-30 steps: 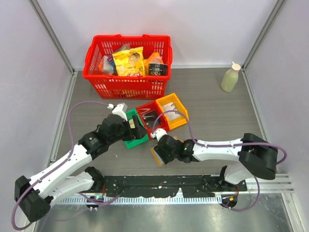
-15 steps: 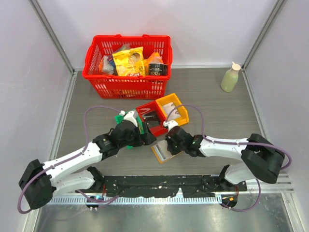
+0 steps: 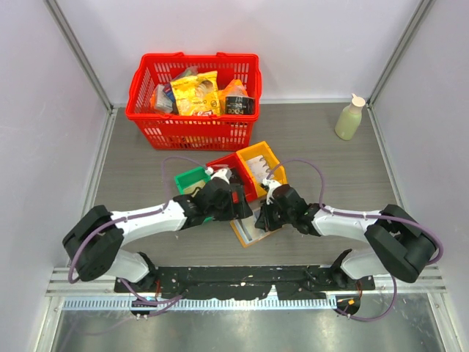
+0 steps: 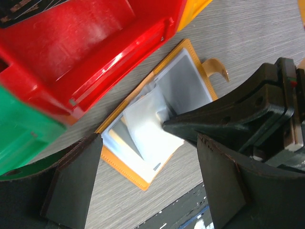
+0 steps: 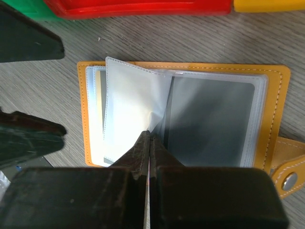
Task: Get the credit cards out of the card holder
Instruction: Remove the credit card from the card holder.
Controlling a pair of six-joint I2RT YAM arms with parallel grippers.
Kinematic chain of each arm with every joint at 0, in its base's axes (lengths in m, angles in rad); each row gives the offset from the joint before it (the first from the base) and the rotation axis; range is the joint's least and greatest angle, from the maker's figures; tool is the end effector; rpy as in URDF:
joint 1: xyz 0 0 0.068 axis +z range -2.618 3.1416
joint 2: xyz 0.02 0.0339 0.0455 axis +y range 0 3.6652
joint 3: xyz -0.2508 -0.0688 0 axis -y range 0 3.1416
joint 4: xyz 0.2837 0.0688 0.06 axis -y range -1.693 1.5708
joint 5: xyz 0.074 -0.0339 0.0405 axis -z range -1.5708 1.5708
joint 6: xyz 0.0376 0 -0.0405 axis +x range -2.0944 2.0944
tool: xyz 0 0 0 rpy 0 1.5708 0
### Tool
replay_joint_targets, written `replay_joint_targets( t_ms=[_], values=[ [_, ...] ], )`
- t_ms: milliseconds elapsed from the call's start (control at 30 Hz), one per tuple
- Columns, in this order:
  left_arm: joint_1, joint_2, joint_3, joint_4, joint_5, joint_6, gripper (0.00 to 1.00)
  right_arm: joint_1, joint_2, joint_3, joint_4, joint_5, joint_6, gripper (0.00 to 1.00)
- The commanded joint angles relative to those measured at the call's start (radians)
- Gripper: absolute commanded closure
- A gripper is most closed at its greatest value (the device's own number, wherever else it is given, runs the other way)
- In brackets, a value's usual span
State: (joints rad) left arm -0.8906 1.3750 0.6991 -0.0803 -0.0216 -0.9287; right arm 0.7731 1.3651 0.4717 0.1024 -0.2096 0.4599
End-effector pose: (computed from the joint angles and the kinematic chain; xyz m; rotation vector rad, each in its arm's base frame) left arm 0.1964 -0.2415 0.1523 -0.0592 2.4978 -0.8342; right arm 0.1887 0.1950 0.0968 -0.4969 2.4539 0.8090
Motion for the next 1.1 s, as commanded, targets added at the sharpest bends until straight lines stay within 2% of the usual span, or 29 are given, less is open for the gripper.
replay_joint_targets(
  t_ms=[0, 267, 400, 500, 567, 733, 900, 1000, 1033, 1067],
  values=[
    [-0.011, 0.068, 0.068, 0.100, -0.001, 0.018, 0.16, -0.009, 0.014, -0.033, -0.009, -0.053, 0.003, 0.99],
    [-0.022, 0.166, 0.102, 0.125, -0.005, 0.010, 0.18, -0.021, 0.014, -0.045, 0.005, -0.065, 0.003, 0.99],
    [-0.025, 0.180, 0.103, 0.145, 0.005, -0.002, 0.26, -0.026, 0.005, -0.051, 0.006, -0.070, 0.003, 0.99],
    [-0.031, 0.182, 0.105, 0.155, 0.011, -0.013, 0.38, -0.028, -0.003, -0.054, 0.008, -0.070, 0.002, 0.99],
    [-0.034, 0.191, 0.105, 0.159, 0.017, -0.024, 0.40, -0.029, -0.006, -0.056, 0.010, -0.068, 0.003, 0.99],
    [-0.045, 0.214, 0.089, 0.189, 0.063, -0.062, 0.52, -0.029, -0.027, -0.064, 0.019, -0.063, 0.009, 0.98],
    [-0.047, 0.236, 0.082, 0.198, 0.072, -0.097, 0.73, -0.029, -0.128, -0.077, 0.033, -0.021, 0.016, 0.82],
    [-0.048, 0.230, 0.086, 0.195, 0.060, -0.110, 0.93, -0.029, -0.213, -0.087, 0.025, 0.025, 0.007, 0.62],
    [-0.048, 0.226, 0.091, 0.194, 0.057, -0.113, 0.97, -0.029, -0.260, -0.091, 0.017, 0.050, 0.003, 0.59],
    [-0.048, 0.225, 0.099, 0.192, 0.055, -0.117, 0.99, -0.029, -0.282, -0.094, 0.011, 0.070, -0.001, 0.51]
  ],
)
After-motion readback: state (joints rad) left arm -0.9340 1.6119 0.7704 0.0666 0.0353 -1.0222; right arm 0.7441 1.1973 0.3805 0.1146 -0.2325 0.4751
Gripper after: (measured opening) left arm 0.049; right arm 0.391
